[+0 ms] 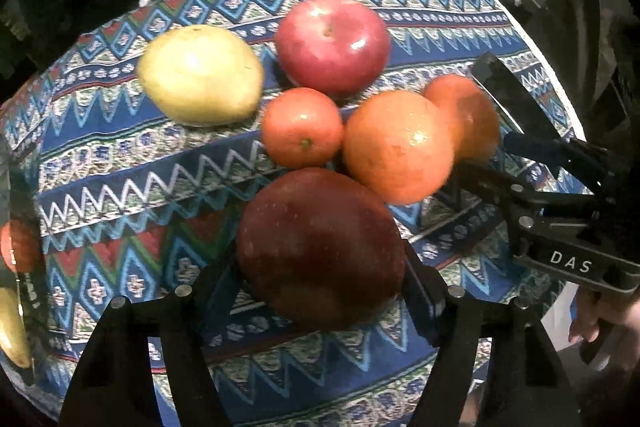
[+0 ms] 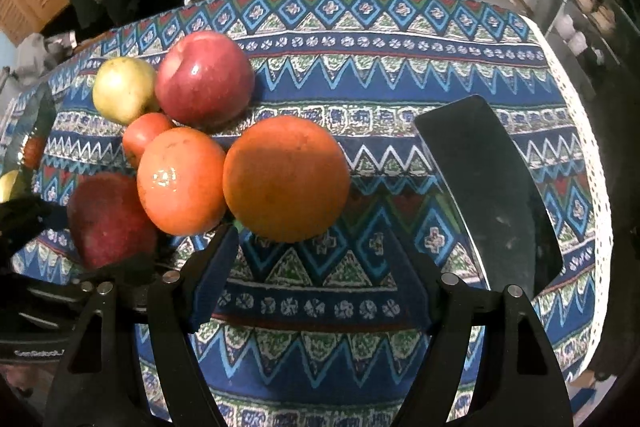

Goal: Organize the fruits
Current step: 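Move the left tool onto a large red apple while the right tool approaches an orange, then close the left tool on the red apple while the right tool grasps a large orange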

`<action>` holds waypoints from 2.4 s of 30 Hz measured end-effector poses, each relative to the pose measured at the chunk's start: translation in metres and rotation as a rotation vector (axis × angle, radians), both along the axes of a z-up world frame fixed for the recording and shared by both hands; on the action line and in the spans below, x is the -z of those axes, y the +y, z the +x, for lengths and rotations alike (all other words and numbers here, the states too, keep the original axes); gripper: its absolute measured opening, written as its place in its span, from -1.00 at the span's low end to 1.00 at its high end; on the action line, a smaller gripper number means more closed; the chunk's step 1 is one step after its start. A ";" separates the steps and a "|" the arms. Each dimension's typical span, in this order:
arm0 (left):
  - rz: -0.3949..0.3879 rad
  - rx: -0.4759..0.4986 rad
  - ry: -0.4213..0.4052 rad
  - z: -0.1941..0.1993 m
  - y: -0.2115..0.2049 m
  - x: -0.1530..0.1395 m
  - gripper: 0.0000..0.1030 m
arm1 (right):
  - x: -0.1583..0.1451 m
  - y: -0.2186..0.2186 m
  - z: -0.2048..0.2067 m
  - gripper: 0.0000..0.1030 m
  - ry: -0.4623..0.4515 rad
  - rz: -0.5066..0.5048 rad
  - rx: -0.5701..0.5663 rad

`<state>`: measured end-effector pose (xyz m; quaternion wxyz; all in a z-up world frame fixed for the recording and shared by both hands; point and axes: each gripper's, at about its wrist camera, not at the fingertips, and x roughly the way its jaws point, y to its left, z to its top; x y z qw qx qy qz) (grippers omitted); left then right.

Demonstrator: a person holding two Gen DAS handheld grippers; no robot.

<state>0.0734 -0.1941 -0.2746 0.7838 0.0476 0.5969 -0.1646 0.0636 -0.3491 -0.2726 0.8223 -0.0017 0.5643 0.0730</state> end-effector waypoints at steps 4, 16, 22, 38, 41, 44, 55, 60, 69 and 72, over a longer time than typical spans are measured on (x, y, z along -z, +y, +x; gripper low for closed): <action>-0.016 -0.038 0.006 0.007 0.015 -0.002 0.45 | 0.007 0.005 0.007 0.47 0.000 -0.018 -0.041; -0.041 -0.087 0.005 0.017 0.039 -0.008 0.45 | 0.018 0.021 0.020 0.24 -0.015 -0.061 -0.172; -0.041 -0.086 -0.002 0.015 0.043 -0.011 0.45 | 0.019 0.022 0.016 0.19 -0.041 -0.053 -0.153; -0.068 -0.113 -0.060 0.003 0.060 -0.038 0.45 | -0.015 -0.006 0.004 -0.41 -0.049 0.060 -0.009; -0.066 -0.119 -0.048 0.002 0.064 -0.035 0.45 | -0.008 -0.005 0.004 -0.41 -0.031 0.027 -0.002; -0.064 -0.126 -0.048 0.001 0.065 -0.034 0.45 | -0.009 -0.013 0.005 -0.27 -0.034 0.064 0.023; -0.061 -0.160 -0.059 0.017 0.075 -0.035 0.45 | -0.026 -0.013 0.013 0.23 -0.064 0.120 0.040; -0.068 -0.173 -0.052 0.021 0.078 -0.034 0.45 | -0.038 0.003 0.013 0.38 -0.082 0.163 0.004; -0.064 -0.173 -0.057 0.020 0.085 -0.034 0.45 | -0.010 0.031 0.034 0.42 -0.031 0.102 -0.033; -0.064 -0.178 -0.056 0.018 0.090 -0.034 0.45 | 0.001 0.031 0.040 0.41 0.001 0.105 -0.019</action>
